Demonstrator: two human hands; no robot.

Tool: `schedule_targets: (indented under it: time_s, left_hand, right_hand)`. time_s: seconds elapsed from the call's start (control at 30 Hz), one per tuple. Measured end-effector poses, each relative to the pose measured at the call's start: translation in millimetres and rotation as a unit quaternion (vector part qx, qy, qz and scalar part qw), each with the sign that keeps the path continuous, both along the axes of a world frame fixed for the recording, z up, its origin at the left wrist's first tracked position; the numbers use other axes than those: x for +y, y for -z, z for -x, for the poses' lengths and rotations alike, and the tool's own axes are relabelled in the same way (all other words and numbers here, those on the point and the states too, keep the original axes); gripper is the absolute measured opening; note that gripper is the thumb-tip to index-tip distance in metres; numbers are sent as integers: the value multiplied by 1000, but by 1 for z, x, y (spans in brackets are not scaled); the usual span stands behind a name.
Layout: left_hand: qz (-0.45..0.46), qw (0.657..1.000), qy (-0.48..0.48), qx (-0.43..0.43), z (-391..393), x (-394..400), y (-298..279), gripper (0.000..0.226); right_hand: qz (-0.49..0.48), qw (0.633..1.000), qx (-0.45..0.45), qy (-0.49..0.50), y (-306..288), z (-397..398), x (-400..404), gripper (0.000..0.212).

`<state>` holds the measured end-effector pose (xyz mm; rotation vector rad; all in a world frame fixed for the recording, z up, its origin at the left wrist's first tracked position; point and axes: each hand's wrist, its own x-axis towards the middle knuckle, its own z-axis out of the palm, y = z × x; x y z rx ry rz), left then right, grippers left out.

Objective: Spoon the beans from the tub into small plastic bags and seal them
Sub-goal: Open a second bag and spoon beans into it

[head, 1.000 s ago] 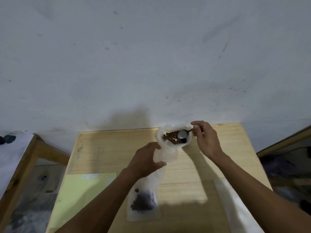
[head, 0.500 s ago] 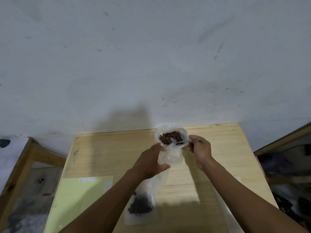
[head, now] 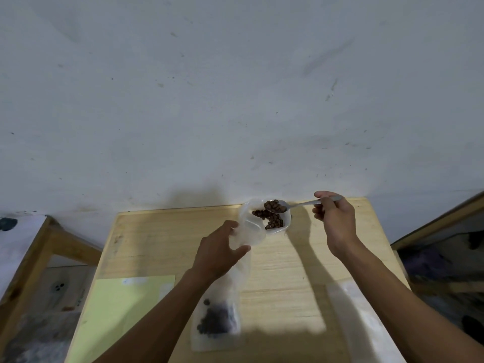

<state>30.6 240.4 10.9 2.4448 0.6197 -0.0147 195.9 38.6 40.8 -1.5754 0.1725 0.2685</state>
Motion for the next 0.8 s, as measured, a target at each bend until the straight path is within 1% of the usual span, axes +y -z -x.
schedule_targets:
  time_s: [0.17,0.3,0.47,0.53,0.67,0.8]
  left_hand:
    - [-48,999,-1,1,-5,-2,-8,62]
    - [-64,998,8,6,-7,-8,-13,65]
    - [-62,998,15,15,-6,-11,-14,68]
    - [-58,998,13,18,-6,-11,-14,68]
    - [-40,999,5,26,-4,-10,-13,68]
    - [-32,999,3,31,-2,-7,-10,66]
  right_hand:
    - [20,997,-55,-57,-28,10,-2,20]
    - [68,986,-100,-118,-35,22,1,20]
    - [127,951,-188,-211,-36,38,7,17]
    - [136,936,-222,-238,-38,42,8,18]
    - [134,926,-255,-246,-46,40,8,21]
    - [101,953,-223,-177,-43,27,5,19]
